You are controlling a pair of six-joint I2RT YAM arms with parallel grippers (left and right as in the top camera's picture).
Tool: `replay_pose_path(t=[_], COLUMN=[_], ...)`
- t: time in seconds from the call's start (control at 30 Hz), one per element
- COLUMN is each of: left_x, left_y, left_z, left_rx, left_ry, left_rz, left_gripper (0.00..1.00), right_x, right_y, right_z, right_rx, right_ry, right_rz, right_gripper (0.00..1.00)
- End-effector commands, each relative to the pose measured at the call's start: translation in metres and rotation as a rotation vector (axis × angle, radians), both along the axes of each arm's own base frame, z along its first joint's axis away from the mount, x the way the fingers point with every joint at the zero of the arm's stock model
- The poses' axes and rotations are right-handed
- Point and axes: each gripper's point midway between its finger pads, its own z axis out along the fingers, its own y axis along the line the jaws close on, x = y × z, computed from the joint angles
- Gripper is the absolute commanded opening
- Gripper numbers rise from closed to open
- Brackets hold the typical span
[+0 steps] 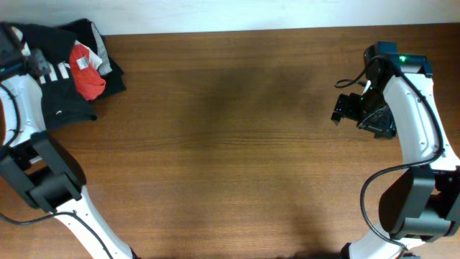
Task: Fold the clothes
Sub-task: 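Carry the t-shirt to the upper-left stack and place it on top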
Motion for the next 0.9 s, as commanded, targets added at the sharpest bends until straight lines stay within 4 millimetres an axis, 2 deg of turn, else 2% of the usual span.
replay_pose_path(t=[0.0,0.03,0.07,0.1,0.13,0.2,0.23,0.3,0.33,0.4,0.53,0.7,0.77,0.83,0.87], left_x=[-0.029,-0.03,-0.026,-0.017,-0.008,0.015,0.02,0.025,0.025,0.026,0.035,0.051,0.054,0.059,0.06], left_y=[0.031,0.033,0.034,0.03,0.022,-0.014,-0.027,-0.042,-0.045,-0.05,-0.045,-0.037,-0.043,-0.051,-0.056], left_z=[-0.066,-0.067,-0.048,-0.016,0.008,0.085,0.115,0.141,0.14,0.117,0.046,-0.031,-0.034,-0.011,0.011], left_rx=[-0.035,-0.037,-0.031,-0.041,-0.063,-0.119,-0.116,-0.094,-0.098,-0.119,-0.166,-0.189,-0.21,-0.227,-0.233], left_ry=[0.146,0.147,0.109,0.032,-0.031,-0.213,-0.274,-0.316,-0.31,-0.251,-0.136,-0.07,-0.073,-0.108,-0.134], left_rz=[0.062,0.065,0.075,0.091,0.066,-0.058,-0.081,-0.111,-0.116,-0.107,-0.084,-0.077,-0.104,-0.143,-0.168], left_gripper=[0.01,0.01,0.01,0.01,0.01,0.01,0.01,0.02,0.02,0.02,0.02,0.02,0.02,0.04,0.14], right_x=[0.002,0.002,0.002,0.002,0.002,0.002,0.002,0.002,0.002,0.002,0.002,0.002,0.002,0.002,0.002], right_y=[-0.002,-0.002,-0.002,-0.002,-0.002,-0.002,-0.002,-0.002,-0.002,-0.002,-0.002,-0.002,-0.002,-0.002,-0.002], right_z=[0.007,0.007,0.007,0.007,0.007,0.007,0.007,0.007,0.007,0.007,0.007,0.007,0.007,0.007,0.007], right_rx=[-0.006,-0.006,-0.006,-0.006,-0.006,-0.006,-0.006,-0.006,-0.006,-0.006,-0.006,-0.006,-0.006,-0.006,-0.006], right_ry=[-0.026,-0.026,-0.026,-0.026,-0.026,-0.026,-0.026,-0.026,-0.026,-0.026,-0.026,-0.026,-0.026,-0.026,-0.026], right_rz=[-0.013,-0.013,-0.013,-0.013,-0.013,-0.013,-0.013,-0.013,-0.013,-0.013,-0.013,-0.013,-0.013,-0.013,-0.013], right_gripper=[0.99,0.99,0.99,0.99,0.99,0.99,0.99,0.99,0.99,0.99,0.99,0.99,0.99,0.99,0.99])
